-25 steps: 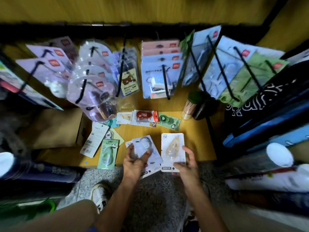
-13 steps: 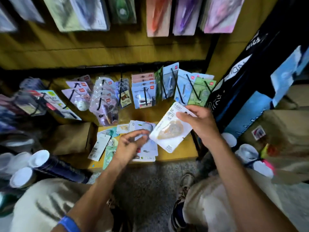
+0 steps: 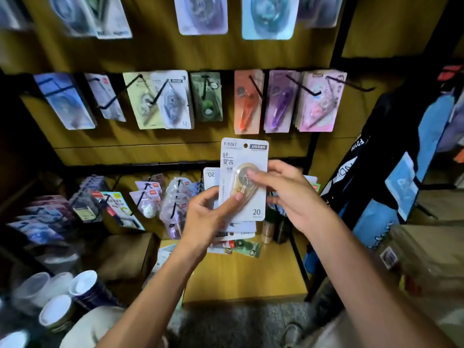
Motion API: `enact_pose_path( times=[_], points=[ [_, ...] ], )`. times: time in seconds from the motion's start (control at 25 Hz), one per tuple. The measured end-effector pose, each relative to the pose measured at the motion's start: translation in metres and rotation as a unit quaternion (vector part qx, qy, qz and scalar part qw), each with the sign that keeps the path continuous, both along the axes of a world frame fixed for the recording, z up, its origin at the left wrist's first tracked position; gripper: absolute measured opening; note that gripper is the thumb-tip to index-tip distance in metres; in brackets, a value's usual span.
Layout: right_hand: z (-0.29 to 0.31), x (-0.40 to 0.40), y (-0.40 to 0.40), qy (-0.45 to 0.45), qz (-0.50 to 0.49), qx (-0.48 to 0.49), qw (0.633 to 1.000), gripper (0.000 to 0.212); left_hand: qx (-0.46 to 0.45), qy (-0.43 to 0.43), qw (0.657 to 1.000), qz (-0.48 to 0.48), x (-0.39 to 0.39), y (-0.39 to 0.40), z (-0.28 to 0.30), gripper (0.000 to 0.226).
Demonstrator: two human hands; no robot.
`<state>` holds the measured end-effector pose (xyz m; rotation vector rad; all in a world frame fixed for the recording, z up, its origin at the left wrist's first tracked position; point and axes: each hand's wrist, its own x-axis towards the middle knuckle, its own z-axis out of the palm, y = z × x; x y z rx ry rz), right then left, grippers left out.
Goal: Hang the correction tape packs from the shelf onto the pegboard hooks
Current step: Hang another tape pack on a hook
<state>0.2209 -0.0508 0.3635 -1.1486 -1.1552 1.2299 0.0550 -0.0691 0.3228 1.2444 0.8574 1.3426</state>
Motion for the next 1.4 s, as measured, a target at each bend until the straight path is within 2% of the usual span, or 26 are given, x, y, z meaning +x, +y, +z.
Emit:
enact_pose_path(
  times=[0.12,0.24,0.4,0.52,0.68,0.8,1.0,1.4],
  points=[
    [0.005,-0.011,0.001,-0.02,0.029,0.007,0.999,0.027,0.031,0.026,0.999,0.017,-0.007,0.008,0.02,0.015],
    [0.024,-0.017,0.009,0.027,0.016,0.045,0.998,0.031,0.041,0.095,0.99,0.093,-0.019,0.017,0.033,0.013],
    [0.036,-0.032,0.017,0.02,0.027,0.081,0.996,0.026,0.021,0.091,0.985,0.147,-0.051,0.028,0.032,0.012],
    [0.035,-0.054,0.022,0.02,0.05,0.073,0.996,0.02,0.02,0.127,0.976,0.178,-0.079,0.031,0.029,0.016],
    [0.032,-0.09,0.026,-0.004,0.095,0.072,0.993,0.021,-0.004,0.116,0.97,0.213,-0.114,0.034,0.02,0.016],
    [0.031,-0.113,0.029,-0.014,0.092,0.083,0.992,0.02,-0.016,0.105,0.971,0.216,-0.13,0.031,0.018,0.015],
    [0.033,-0.135,0.036,0.022,0.042,0.083,0.995,0.019,-0.025,0.08,0.975,0.204,-0.146,0.033,0.012,0.015],
    [0.044,-0.152,0.025,0.042,0.023,0.078,0.996,0.018,-0.04,0.087,0.973,0.21,-0.151,0.042,-0.003,0.021]
  ],
)
